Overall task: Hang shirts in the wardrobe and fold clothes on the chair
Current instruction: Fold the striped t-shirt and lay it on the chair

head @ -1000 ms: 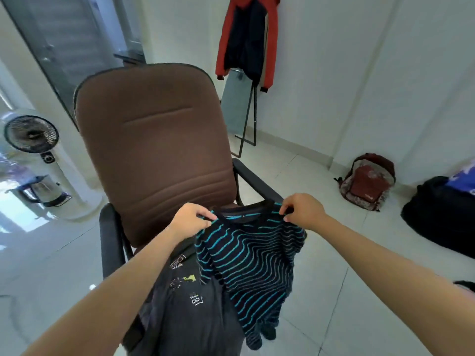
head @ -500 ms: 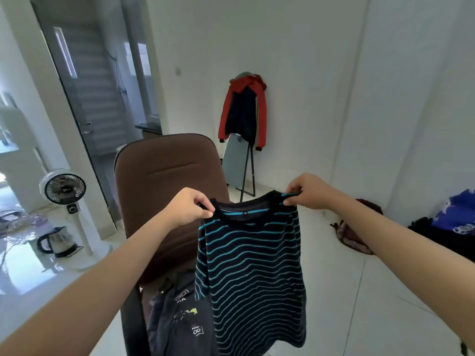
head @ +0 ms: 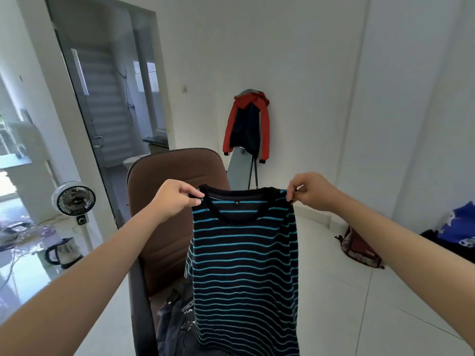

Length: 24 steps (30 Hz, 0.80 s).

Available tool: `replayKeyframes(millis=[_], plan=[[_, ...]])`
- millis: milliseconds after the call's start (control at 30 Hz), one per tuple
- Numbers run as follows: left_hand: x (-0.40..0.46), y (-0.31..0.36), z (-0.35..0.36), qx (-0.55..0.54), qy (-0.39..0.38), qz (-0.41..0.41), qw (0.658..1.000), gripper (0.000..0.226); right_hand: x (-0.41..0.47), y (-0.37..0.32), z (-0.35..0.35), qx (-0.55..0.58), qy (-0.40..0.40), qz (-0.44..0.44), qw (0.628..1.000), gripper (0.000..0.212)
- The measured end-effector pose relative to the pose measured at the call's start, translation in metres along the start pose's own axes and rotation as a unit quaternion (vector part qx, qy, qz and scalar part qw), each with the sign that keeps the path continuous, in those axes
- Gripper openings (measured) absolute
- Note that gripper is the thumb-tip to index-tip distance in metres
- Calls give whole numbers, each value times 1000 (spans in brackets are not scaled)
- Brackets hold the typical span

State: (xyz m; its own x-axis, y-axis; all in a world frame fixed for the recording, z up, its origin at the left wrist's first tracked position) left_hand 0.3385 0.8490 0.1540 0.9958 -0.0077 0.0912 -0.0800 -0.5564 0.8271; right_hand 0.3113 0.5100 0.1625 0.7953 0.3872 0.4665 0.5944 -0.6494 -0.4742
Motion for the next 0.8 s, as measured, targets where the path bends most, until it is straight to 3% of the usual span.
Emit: replayKeyframes(millis=[100, 233, 467, 600, 800], plan=[[0, 7, -6, 20, -12, -11, 1000, 19, 3, -5, 3, -80, -38, -26, 996, 20], [-1, 18, -9, 36, -19, -3, 999, 17, 11, -14, 4, -104, -17, -42, 994, 7], [2, 20, -15, 11, -5, 43, 999, 15, 18, -22, 2, 20, 76, 0, 997, 26], [5, 23, -22, -43, -12, 62, 997, 29, 23, -26, -8, 96, 95, -10, 991, 24], [15, 39, -35, -83, -17, 70, 994, 28, 39, -33, -24, 117, 128, -49, 984, 19]])
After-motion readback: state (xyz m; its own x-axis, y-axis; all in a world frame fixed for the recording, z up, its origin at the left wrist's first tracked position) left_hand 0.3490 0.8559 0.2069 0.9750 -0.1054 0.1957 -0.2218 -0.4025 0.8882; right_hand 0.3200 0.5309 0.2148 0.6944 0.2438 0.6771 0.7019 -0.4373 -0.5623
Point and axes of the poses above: each hand's wrist, its own x-axis towards the middle knuckle, its own z-axis out of the palm, y = z × x, the point moved 1 cm from there along x, towards the middle knuckle, and after that the axes turned 14 degrees about -z, right-handed, at the moved point
